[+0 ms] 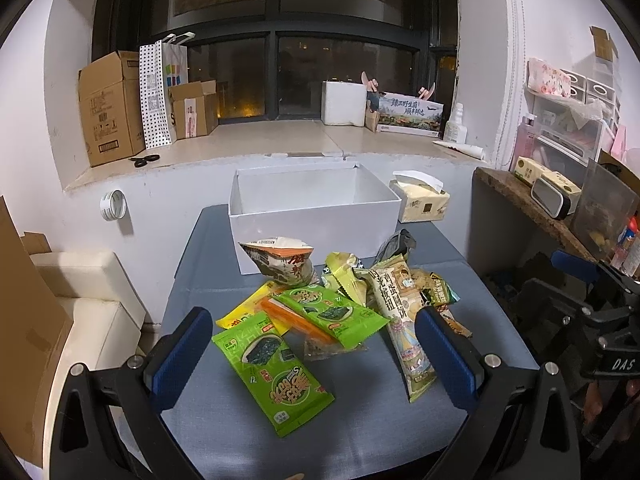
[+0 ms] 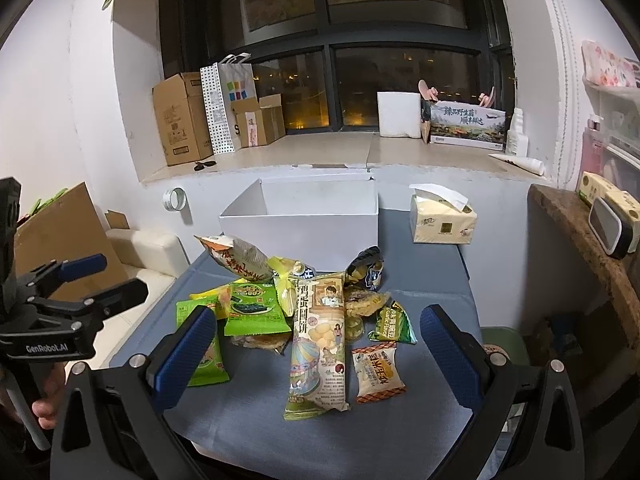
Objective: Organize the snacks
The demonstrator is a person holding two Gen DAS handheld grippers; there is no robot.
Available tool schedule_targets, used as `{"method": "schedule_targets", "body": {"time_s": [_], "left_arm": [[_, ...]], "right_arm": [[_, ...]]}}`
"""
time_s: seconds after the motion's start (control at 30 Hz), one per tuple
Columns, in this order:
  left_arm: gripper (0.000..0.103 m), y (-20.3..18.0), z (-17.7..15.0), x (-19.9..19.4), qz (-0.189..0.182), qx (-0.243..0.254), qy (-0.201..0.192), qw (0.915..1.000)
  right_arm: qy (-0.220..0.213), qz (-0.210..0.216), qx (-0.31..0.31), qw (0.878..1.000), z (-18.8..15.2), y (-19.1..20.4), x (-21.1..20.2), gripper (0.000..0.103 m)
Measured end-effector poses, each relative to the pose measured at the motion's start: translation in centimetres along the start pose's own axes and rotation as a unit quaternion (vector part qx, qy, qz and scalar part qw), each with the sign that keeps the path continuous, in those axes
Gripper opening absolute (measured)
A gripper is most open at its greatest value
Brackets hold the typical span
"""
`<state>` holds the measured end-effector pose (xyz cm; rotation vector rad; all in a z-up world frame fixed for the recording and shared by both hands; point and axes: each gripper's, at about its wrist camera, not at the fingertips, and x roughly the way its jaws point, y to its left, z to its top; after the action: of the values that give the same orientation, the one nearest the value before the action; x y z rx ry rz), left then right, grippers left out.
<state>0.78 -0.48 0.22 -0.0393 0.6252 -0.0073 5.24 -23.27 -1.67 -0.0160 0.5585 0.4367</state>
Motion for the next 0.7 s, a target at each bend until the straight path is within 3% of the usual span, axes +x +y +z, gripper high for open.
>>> {"method": "schedule_targets", "body": {"time_s": [0.7], "left_arm": [[0.103, 0.13, -0.35, -0.36, 0.004, -0.001, -0.006, 1.0000]], "right_arm": [[-0.006, 0.000, -0.008, 1.000, -0.46, 0.37, -0.31, 0.103]]}}
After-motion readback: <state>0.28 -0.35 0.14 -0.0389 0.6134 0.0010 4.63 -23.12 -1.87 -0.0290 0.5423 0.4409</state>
